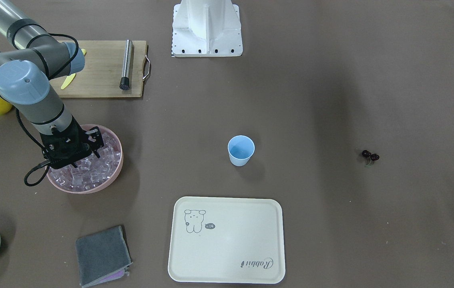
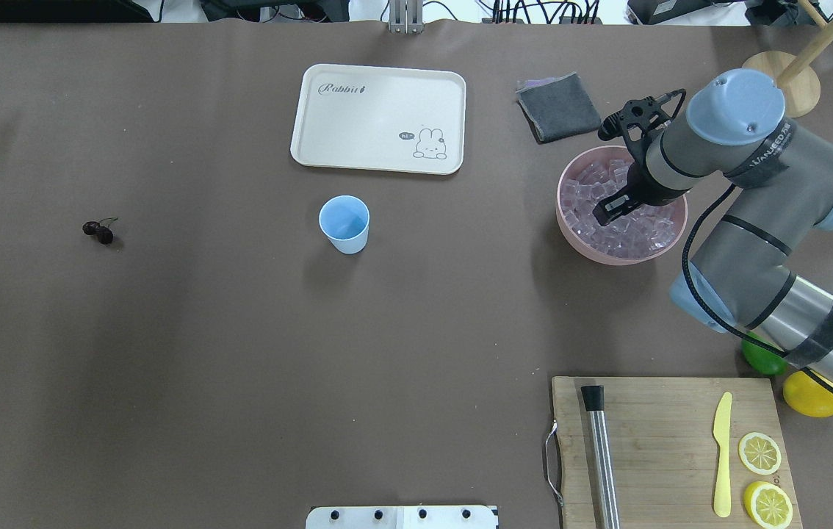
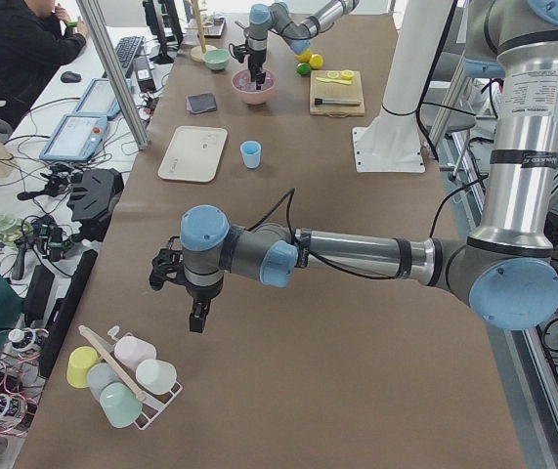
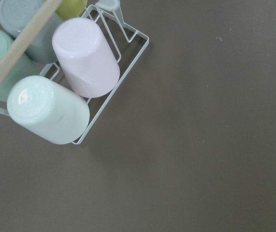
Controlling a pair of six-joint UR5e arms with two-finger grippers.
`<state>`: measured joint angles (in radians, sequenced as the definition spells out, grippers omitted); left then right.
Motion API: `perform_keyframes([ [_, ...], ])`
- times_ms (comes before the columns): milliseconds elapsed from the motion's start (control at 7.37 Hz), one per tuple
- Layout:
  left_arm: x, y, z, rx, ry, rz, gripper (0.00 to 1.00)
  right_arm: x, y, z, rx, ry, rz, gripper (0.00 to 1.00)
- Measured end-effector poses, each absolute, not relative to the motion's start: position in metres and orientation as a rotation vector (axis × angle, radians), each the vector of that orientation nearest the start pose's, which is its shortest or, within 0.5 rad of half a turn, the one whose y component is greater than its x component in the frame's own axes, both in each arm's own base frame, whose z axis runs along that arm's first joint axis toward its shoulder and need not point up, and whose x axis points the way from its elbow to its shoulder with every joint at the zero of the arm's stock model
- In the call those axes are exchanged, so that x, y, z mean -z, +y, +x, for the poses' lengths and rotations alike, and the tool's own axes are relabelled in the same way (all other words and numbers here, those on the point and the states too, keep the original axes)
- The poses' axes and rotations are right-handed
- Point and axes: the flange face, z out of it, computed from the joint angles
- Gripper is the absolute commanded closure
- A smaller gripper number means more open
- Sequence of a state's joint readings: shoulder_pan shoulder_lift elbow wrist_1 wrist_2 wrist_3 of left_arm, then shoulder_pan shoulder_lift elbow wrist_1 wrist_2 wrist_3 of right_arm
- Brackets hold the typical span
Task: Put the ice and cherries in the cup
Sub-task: 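Reach the right gripper into the pink bowl and grasp an ice cube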
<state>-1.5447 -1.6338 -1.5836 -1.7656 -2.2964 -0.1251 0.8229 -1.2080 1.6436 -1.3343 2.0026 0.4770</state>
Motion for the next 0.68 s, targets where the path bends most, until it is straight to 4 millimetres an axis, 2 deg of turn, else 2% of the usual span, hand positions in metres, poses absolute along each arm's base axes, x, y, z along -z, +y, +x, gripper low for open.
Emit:
perform_keyframes([
  [136, -0.6032, -0.5352, -0.0530, -0.005, 0.738, 0.202, 0.02, -0.4027, -0.5316, -0.3696, 0.404, -0.722, 0.307, 0.61],
  [679, -0.6099, -0.5369, -0.0525, -0.008, 0.738, 0.201, 0.02, -0.4023, -0.5298, -0.3696, 0.400, -0.719, 0.310, 0.68],
])
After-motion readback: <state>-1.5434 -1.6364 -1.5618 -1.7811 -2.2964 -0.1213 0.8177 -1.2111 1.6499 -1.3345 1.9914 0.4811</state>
